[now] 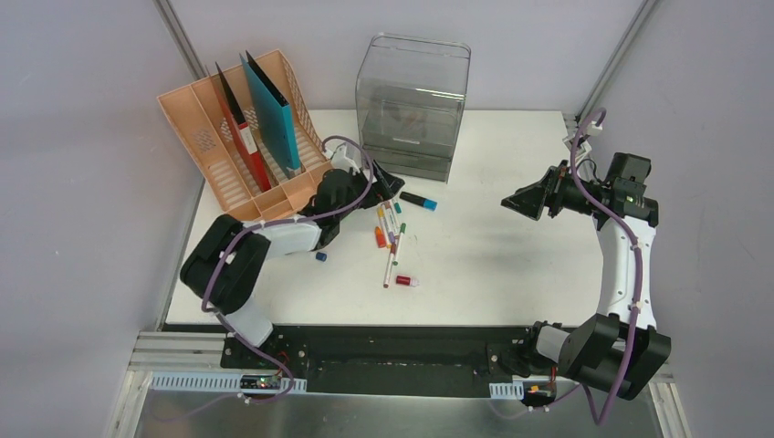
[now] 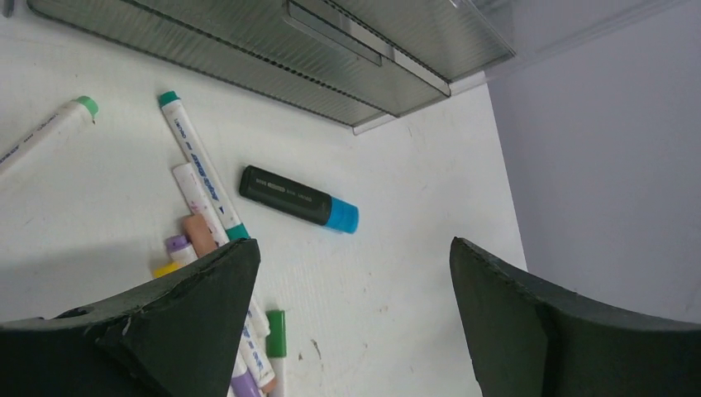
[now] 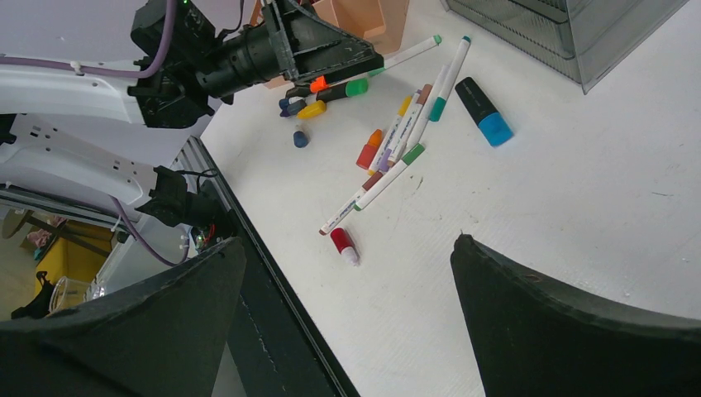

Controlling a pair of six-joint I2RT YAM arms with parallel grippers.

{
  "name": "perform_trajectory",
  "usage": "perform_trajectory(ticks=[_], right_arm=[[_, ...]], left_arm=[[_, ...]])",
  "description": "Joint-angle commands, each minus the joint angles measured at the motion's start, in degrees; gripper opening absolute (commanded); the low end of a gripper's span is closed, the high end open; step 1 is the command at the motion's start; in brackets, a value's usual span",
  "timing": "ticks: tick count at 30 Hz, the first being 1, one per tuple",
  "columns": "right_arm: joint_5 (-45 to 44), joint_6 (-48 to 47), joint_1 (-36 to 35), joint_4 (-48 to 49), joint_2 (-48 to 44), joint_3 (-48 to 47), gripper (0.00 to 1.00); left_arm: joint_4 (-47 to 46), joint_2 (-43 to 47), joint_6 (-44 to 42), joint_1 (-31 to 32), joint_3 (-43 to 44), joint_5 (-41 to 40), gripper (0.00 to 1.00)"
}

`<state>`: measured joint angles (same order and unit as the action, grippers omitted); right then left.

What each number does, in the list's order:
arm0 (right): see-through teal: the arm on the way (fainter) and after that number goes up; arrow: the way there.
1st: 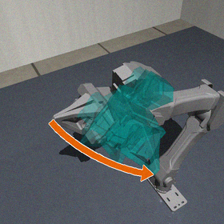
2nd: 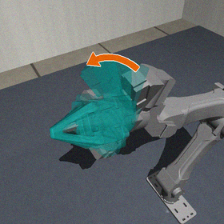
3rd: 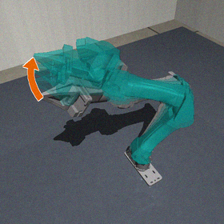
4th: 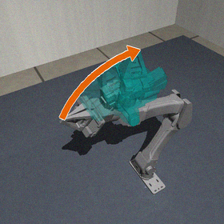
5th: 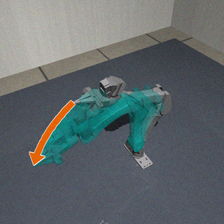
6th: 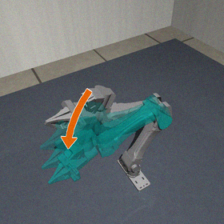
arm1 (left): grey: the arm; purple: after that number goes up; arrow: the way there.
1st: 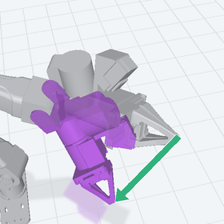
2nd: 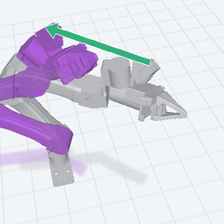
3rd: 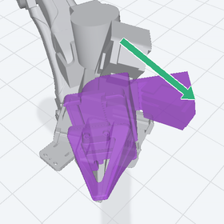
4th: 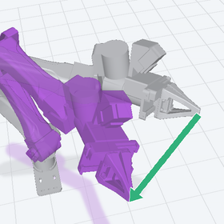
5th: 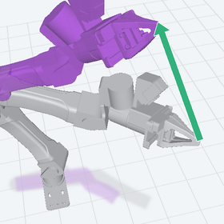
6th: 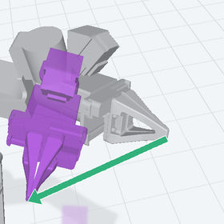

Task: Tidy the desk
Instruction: Place the folder in the storage box, then open the drawer in the storage box.

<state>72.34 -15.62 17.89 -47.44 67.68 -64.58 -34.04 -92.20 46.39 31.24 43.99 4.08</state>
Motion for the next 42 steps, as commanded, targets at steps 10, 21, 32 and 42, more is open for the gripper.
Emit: perform_trajectory(ticks=[10, 21, 32, 42], right_arm=[[-0.35, -0.29, -1.17, 2.18, -0.18, -0.02, 0.99], [-0.79, -0.20, -1.28, 2.40, -0.57, -0.02, 0.99], [-1.13, -0.30, -1.52, 2.35, -1.09, -0.02, 0.99], [-1.31, -0.56, -1.89, 2.24, -1.23, -0.11, 0.99]], left_arm=[[-18.00, -11.81, 12.27, 0.92, 8.49, -9.77, 0.80], [-20.27, -17.37, 17.87, 1.14, 14.57, -13.66, 0.65], [-17.32, -21.72, 21.61, 1.10, 20.53, -15.65, 0.32], [-15.94, -23.44, 23.15, 1.01, 22.59, -16.30, 0.10]])
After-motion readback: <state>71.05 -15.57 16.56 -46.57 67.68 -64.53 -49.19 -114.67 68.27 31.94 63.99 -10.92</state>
